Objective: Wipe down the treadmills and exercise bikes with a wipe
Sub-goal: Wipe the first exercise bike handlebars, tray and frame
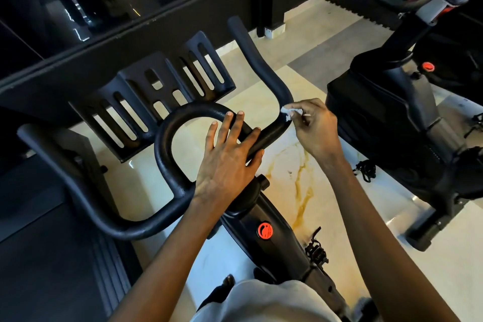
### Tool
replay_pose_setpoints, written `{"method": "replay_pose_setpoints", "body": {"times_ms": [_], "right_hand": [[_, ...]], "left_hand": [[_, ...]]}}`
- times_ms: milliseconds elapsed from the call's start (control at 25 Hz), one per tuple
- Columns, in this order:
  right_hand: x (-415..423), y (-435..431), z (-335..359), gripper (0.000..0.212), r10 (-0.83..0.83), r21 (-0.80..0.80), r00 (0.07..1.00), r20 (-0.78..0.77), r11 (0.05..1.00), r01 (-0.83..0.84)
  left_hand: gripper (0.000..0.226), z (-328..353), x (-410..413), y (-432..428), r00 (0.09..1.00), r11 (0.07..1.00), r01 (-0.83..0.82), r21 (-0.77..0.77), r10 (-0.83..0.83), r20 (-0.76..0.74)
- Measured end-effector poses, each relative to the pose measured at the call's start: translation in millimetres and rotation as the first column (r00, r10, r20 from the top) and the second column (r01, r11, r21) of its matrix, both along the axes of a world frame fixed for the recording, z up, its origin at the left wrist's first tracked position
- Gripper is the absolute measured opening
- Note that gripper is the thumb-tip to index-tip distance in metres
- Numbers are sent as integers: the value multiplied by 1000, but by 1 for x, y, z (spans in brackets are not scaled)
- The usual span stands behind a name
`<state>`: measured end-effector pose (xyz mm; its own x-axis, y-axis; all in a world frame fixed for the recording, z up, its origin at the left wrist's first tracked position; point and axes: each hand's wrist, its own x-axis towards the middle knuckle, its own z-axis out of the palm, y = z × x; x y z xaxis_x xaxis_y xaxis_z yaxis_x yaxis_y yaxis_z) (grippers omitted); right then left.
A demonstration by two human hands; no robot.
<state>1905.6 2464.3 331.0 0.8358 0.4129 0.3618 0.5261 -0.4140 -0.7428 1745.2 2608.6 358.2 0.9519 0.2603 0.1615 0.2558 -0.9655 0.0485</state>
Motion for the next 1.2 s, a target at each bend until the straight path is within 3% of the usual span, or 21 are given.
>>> {"method": "replay_pose_setpoints", "body": {"times_ms": [120, 280, 560, 760, 1000, 1200], "right_hand": [[-5, -6, -2, 24, 32, -22, 999, 11, 999, -32], [21, 17, 5, 21, -59, -52, 998, -4, 997, 59], [2, -3, 19, 17, -51, -133, 967, -248, 991, 18], [12, 21, 24, 22, -102, -118, 993, -55, 988, 95], [37, 21, 28, 19, 22, -174, 999, -45, 984, -29], [41, 13, 20, 19, 51, -133, 998, -44, 990, -56]], "left_hand": [[51, 3, 1, -1, 1000, 1000, 4, -24, -4, -10], [51, 3, 3, 0, 1000, 999, 12, -37, -13, -19], [50, 5, 6, 0, 999, 997, 43, -66, -43, -7], [49, 8, 8, -1, 997, 997, 55, -61, -58, -47], [44, 8, 13, -6, 999, 998, -14, -65, 16, 33], [48, 10, 38, -9, 998, 993, -61, -102, 62, 4]]}}
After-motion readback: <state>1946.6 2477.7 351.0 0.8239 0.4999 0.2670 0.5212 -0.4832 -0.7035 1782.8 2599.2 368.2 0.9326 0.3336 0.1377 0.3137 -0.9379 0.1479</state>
